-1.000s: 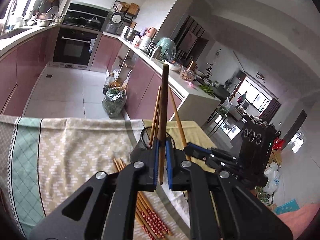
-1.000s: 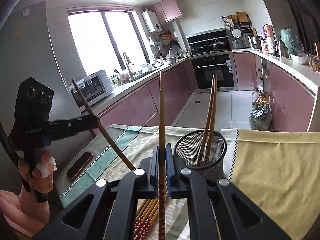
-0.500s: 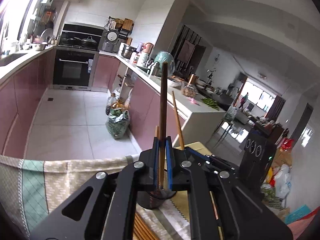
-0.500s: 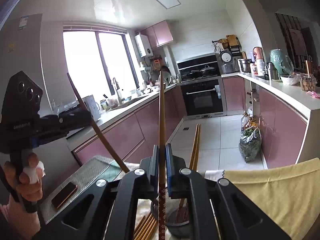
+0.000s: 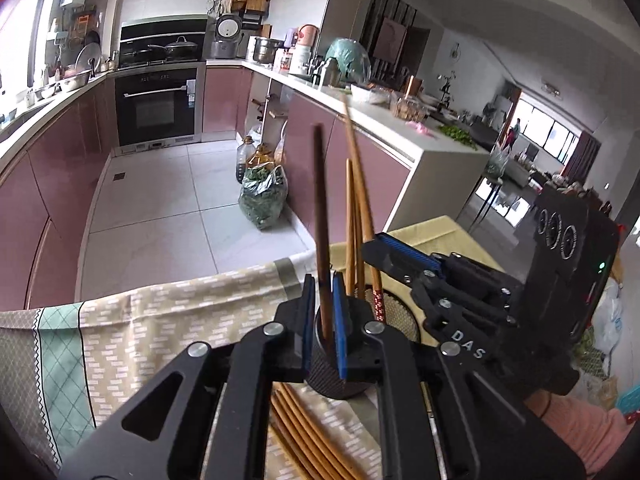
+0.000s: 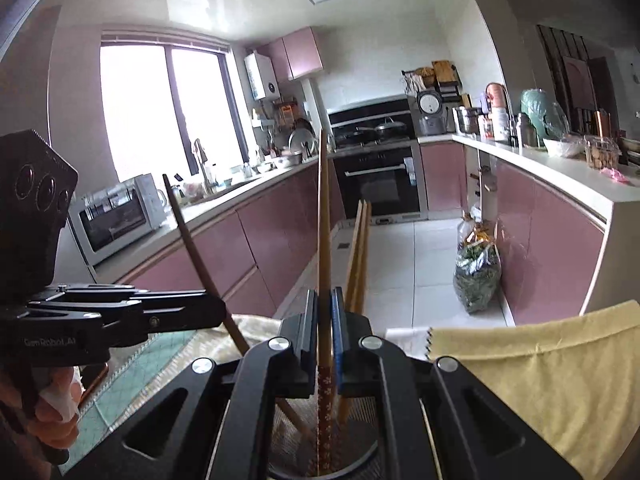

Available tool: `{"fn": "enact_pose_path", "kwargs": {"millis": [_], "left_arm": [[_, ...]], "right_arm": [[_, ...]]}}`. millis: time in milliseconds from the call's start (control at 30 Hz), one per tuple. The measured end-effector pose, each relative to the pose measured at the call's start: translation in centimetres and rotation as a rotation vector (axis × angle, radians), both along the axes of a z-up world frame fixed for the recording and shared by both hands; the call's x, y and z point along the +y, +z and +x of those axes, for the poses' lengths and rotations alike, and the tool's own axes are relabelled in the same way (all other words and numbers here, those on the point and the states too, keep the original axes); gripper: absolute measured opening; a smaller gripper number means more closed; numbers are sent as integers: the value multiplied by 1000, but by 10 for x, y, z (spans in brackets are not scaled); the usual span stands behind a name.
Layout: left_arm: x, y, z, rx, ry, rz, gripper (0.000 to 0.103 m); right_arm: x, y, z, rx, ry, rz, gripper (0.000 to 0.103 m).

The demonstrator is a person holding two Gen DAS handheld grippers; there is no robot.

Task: Organize utensils
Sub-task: 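Drop the chopsticks into the mesh cup and open both grippers, then return the left gripper to grasp a chopstick while the right gripper grasps another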

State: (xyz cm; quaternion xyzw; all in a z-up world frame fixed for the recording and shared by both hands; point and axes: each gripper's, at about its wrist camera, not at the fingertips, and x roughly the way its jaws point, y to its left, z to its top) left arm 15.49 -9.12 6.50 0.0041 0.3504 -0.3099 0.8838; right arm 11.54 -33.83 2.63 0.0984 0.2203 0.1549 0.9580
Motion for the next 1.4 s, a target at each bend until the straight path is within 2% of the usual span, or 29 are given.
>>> {"fn": "enact_pose_path", "kwargs": {"millis": [100,200,267,333,467,533,600,633,800,900,1033,1200,1400], "left_arm": [[-3,-14,3,22,-6,10,26],[-5,-21,5,21,-10,20,36],[-4,-23,5,24,-15,10,41],[-3,-25,4,20,-22,2,43],[-1,-30,-1,18,-41,-6,46],[4,-33,-7,17,-37,-10,54],[12,-36,-13,5,-12,-16,69],[15,-37,-16,0,-2,-17,71],[44,-53,-34,14,87,-10,95],[60,-70,-43,41,147,15,98],[75,-95,-56,79,210,70,98],[86,-121,-70,125,265,106,98],[83,-137,-81,135,289,207,98]], "right_arm": [[-3,-7,-3,38,-2,-11,7],[-7,-11,-4,76,7,-17,9],[-10,-10,-6,89,4,-27,25],[-12,-8,-11,92,-2,-29,36],[-18,-8,-21,110,9,-9,38],[-18,-8,-29,119,20,0,41],[-17,-6,-38,115,44,5,46],[-15,-7,-44,113,55,5,47],[5,-8,-80,136,176,-27,55],[25,-23,-91,205,258,-64,56],[57,-54,-95,307,301,-136,56],[72,-75,-89,379,286,-154,53],[78,-83,-81,425,245,-170,42]]}}
